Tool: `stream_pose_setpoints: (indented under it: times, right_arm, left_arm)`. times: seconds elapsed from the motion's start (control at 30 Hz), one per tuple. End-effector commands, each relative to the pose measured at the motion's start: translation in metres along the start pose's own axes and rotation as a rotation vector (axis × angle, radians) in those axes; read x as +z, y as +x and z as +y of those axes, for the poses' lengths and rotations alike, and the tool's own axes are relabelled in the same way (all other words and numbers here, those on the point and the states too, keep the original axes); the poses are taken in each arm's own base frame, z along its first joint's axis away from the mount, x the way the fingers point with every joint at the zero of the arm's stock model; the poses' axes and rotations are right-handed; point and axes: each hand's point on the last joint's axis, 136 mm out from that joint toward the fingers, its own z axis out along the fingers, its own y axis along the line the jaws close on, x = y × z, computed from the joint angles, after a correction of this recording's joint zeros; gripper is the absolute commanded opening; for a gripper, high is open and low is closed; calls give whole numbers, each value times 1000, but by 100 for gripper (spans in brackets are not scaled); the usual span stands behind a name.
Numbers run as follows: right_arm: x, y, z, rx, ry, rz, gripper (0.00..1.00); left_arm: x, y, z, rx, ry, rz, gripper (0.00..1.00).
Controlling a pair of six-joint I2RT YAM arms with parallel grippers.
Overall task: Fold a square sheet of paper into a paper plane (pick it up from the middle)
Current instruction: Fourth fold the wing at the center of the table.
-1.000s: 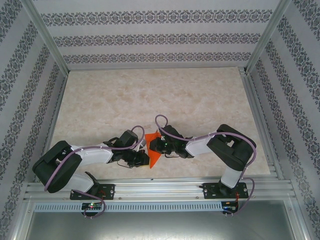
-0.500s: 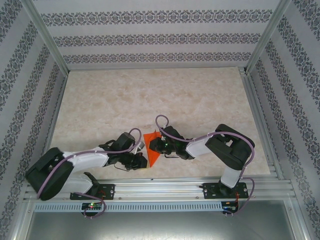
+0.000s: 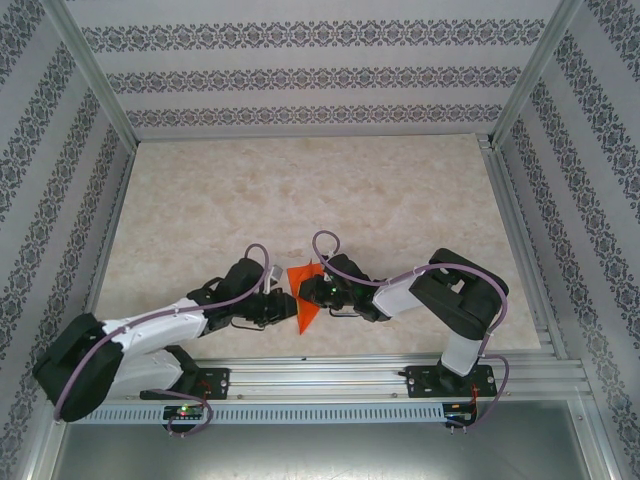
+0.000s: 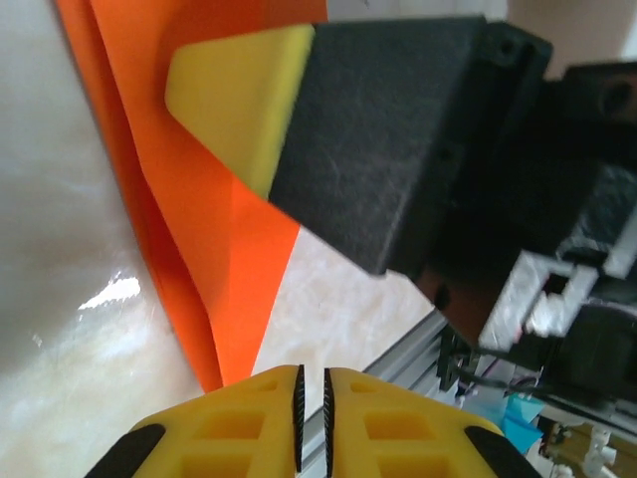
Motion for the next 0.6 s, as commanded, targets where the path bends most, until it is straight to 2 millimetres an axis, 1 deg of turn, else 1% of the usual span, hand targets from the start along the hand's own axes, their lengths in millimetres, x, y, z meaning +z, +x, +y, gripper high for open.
stream_pose_setpoints:
  times: [0.0,0.1,0.2,0.33,0.57]
  right_arm:
    - [-6,36,-96,65,328,78,12]
    - [-5,35,-95,61,328,81,12]
    - [-5,36,-95,63,331,84,12]
    - [-5,36,-95,63,334,86,12]
    - [-4,35,-94,60,337,89,12]
  left_arm:
    - [2,-22,-28,-7,88,-81,17]
    - [8,-22,-22,-11,69,-74,17]
    - [15,-20,-20,-11,66,-46,17]
    - [23,-15,-9,-22,36,-9,17]
    - [31,-12,-2,-25,26,21,15]
